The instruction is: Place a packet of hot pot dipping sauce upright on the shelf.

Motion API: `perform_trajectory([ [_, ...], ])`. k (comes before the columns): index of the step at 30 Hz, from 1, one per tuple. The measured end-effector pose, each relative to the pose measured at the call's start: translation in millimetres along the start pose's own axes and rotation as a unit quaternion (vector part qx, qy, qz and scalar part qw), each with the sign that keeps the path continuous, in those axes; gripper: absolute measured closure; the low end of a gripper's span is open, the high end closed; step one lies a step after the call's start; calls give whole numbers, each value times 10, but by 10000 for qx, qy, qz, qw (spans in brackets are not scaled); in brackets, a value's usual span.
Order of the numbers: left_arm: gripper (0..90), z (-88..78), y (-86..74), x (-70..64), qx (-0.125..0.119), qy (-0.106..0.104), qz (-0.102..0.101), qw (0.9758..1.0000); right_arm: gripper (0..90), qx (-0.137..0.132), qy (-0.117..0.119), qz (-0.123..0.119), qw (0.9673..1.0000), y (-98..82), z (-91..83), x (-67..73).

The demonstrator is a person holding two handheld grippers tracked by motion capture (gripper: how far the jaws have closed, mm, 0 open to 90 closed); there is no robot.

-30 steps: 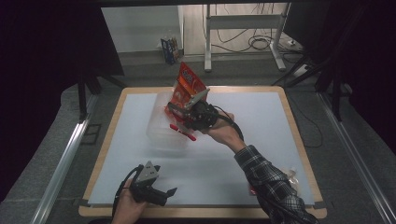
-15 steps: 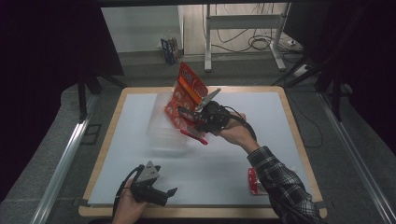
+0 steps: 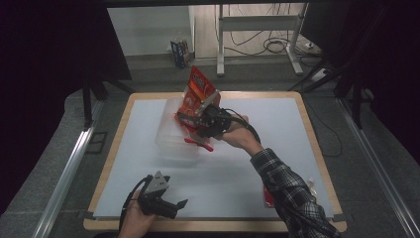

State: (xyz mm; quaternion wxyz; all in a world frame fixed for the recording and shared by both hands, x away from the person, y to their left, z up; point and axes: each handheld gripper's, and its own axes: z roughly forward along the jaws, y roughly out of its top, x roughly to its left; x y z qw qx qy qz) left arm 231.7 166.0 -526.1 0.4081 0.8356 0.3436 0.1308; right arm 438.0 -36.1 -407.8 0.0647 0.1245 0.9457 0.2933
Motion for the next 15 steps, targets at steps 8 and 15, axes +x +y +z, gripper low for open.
perform_trajectory([
  [8,0,1,-1,0,14,-8,5,10000,718,52,-16,-110,9999,149,168,17],
  [15,1,0,0,0,23,-6,6,10000,727,-27,-15,-129,9999,245,301,49],
])
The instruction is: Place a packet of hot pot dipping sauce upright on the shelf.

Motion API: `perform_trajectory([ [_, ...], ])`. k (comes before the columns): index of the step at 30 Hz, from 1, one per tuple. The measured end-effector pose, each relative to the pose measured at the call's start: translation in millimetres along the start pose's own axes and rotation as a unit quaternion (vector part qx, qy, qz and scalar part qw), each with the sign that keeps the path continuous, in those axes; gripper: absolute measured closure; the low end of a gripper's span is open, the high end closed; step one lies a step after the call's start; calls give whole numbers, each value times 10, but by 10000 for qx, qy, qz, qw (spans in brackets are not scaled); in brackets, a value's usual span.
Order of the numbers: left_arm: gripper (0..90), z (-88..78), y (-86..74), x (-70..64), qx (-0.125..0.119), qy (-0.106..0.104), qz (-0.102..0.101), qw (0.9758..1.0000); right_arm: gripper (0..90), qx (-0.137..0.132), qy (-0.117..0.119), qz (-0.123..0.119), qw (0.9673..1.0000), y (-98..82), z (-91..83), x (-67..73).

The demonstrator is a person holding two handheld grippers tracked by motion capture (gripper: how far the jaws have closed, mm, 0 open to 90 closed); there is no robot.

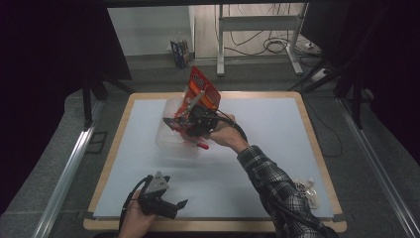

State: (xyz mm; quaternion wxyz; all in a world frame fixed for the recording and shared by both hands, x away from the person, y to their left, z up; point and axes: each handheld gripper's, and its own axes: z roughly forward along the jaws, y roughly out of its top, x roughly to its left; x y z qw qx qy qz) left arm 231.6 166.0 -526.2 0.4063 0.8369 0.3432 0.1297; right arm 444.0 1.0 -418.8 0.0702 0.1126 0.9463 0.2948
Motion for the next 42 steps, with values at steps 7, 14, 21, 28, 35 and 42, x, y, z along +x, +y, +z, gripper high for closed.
perform_trajectory([
  [7,0,0,-2,2,-10,-6,-17,10000,733,-130,24,-53,9999,74,97,18],
  [14,0,0,-3,4,-5,-8,-17,10000,735,-273,106,-73,9995,118,148,4],
  [21,0,0,-4,5,-3,-9,-20,10000,737,-466,168,-116,9987,170,168,4],
  [28,0,2,-3,3,-1,-9,-16,10000,738,-618,188,-132,9978,174,164,3],
  [35,1,2,-3,4,4,-16,-15,10000,737,-875,278,-60,9958,154,207,-17],
  [42,1,6,-2,1,11,-20,-10,10000,734,-995,444,56,9940,34,262,-80],
])
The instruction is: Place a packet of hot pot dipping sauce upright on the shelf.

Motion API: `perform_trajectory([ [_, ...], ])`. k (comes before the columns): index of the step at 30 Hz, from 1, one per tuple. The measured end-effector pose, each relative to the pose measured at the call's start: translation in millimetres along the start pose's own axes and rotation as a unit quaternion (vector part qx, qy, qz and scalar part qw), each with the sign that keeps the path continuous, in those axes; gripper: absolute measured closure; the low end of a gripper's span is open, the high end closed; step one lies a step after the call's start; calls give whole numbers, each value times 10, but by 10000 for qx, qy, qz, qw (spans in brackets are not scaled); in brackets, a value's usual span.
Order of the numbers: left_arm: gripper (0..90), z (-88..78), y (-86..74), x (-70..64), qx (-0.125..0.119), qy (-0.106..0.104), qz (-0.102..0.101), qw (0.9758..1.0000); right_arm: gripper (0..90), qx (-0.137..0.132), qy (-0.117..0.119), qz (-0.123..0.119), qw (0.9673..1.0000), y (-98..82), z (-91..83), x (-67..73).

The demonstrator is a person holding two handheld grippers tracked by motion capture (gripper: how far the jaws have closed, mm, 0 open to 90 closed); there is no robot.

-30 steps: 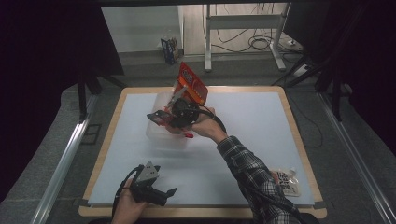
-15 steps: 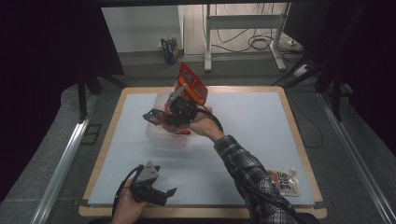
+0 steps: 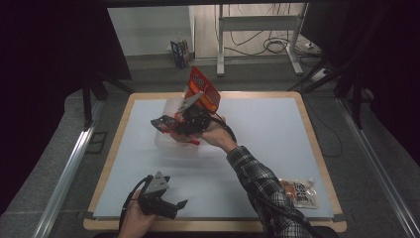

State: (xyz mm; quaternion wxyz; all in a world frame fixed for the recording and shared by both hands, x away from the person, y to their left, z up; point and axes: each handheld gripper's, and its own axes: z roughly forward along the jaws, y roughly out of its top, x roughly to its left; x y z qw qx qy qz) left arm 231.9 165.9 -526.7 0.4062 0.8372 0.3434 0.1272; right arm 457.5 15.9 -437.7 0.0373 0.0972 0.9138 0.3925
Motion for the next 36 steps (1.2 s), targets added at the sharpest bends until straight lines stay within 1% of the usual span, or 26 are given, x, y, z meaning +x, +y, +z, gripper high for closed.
perform_trajectory([
  [3,0,1,0,-3,4,5,3,10000,728,-5,36,99,9999,-35,5,-15],
  [5,1,1,1,-1,1,2,0,10000,717,45,46,88,9999,-51,0,-21],
  [6,0,1,0,0,8,-2,2,10000,712,107,21,70,9999,-58,0,-22],
  [8,1,1,0,-3,9,4,7,10000,673,273,-51,7,9996,-85,11,-7],
  [9,1,1,0,-3,9,4,7,10000,673,273,-51,7,9996,-85,11,-7],
  [10,1,1,1,-3,5,0,4,10000,640,279,-124,-3,9995,-121,-6,-1],
  [11,1,3,0,-3,11,5,6,10000,616,270,-133,53,9995,-136,-21,-7],
  [12,1,3,0,-3,11,5,6,10000,616,270,-133,53,9995,-136,-21,-7],
  [14,0,4,1,-4,19,-2,17,10000,575,278,-195,103,9994,-181,-81,-19],
  [16,1,8,1,-4,26,1,14,10000,565,282,-214,140,9993,-208,-137,-23],
  [17,1,8,1,-4,26,1,14,10000,565,282,-214,140,9993,-208,-137,-23],
  [18,1,11,1,-5,36,2,15,10000,564,285,-242,166,9992,-234,-205,-23],
  [19,1,11,1,-5,36,2,15,10000,564,285,-242,166,9992,-234,-205,-23],
  [20,1,11,2,-7,37,1,18,10000,566,304,-261,170,9991,-248,-241,-24],
  [21,1,12,3,-9,37,0,23,10000,573,326,-285,173,9989,-264,-274,-28],
  [22,0,17,3,-11,45,-3,25,10000,609,393,-305,210,9985,-304,-333,-43],
  [23,1,17,3,-11,45,-3,25,10000,609,393,-305,210,9985,-304,-333,-43],
  [24,1,22,4,-12,59,-8,34,10000,673,453,-262,268,9983,-352,-374,-58],
  [25,0,23,4,-12,66,-12,36,10000,696,501,-236,271,9981,-375,-385,-65],
  [26,1,26,4,-13,67,-7,42,10000,727,547,-227,282,9978,-395,-388,-64],
  [27,0,26,4,-13,67,-7,42,10000,727,547,-227,282,9978,-395,-388,-64],
  [29,1,28,4,-14,76,-3,46,10000,789,598,-206,270,9976,-427,-377,-65],
  [30,1,27,4,-14,75,-3,41,10000,852,583,-197,280,9977,-434,-359,-61],
  [31,0,27,3,-13,74,-1,38,10000,877,596,-197,277,9976,-433,-345,-59],
  [36,1,25,1,-9,66,-5,17,10000,889,589,-239,230,9977,-417,-299,-40],
])
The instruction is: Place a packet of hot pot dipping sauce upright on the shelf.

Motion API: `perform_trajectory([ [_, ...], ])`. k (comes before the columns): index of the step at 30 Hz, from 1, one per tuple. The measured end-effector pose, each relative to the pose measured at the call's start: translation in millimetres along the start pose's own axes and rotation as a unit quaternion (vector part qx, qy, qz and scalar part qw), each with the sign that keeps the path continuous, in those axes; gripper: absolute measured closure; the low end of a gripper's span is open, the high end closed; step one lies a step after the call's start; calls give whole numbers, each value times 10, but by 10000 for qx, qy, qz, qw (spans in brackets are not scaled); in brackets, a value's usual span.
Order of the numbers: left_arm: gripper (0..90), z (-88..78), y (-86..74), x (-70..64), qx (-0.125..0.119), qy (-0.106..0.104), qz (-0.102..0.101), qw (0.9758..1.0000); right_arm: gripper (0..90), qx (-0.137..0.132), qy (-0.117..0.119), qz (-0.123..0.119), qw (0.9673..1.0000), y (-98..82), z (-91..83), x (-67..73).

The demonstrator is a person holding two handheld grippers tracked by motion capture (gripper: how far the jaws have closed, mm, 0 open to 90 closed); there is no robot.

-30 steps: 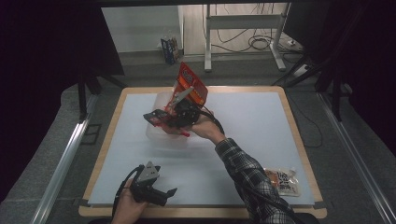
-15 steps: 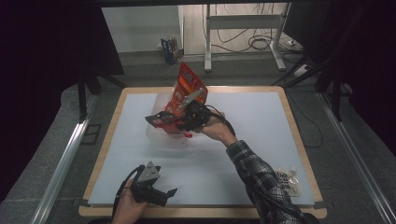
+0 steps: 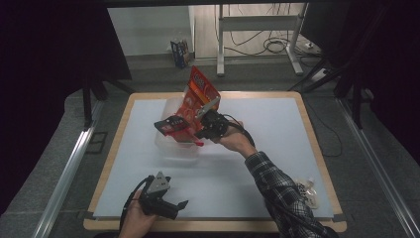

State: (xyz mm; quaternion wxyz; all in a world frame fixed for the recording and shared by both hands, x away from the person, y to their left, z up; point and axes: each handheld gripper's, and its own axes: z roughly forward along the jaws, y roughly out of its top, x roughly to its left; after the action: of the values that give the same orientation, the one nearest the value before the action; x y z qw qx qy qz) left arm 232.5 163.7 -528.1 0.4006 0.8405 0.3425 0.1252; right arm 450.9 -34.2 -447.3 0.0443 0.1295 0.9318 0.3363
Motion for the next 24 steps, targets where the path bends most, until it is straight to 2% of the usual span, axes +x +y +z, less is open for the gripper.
perform_trajectory([
  [10,1,6,1,-4,20,3,26,10000,892,7,-20,-12,10000,66,143,56],
  [12,1,7,0,-4,23,2,23,10000,892,173,-89,-89,9998,68,233,65],
  [13,0,7,0,-4,23,2,23,10000,892,173,-89,-89,9998,68,233,65],
  [14,0,6,0,-5,26,5,34,10000,892,417,-137,-200,9988,42,347,90],
  [15,0,3,0,-2,37,5,50,10000,892,461,-177,-243,9985,29,380,100],
  [19,1,4,-3,3,32,0,20,10000,875,303,-166,-169,9993,3,340,63],
  [21,1,6,-1,1,27,0,19,10000,801,183,-229,-81,9995,4,294,65],
  [24,1,9,1,-7,33,8,29,10000,727,70,-163,70,9998,23,230,71],
])
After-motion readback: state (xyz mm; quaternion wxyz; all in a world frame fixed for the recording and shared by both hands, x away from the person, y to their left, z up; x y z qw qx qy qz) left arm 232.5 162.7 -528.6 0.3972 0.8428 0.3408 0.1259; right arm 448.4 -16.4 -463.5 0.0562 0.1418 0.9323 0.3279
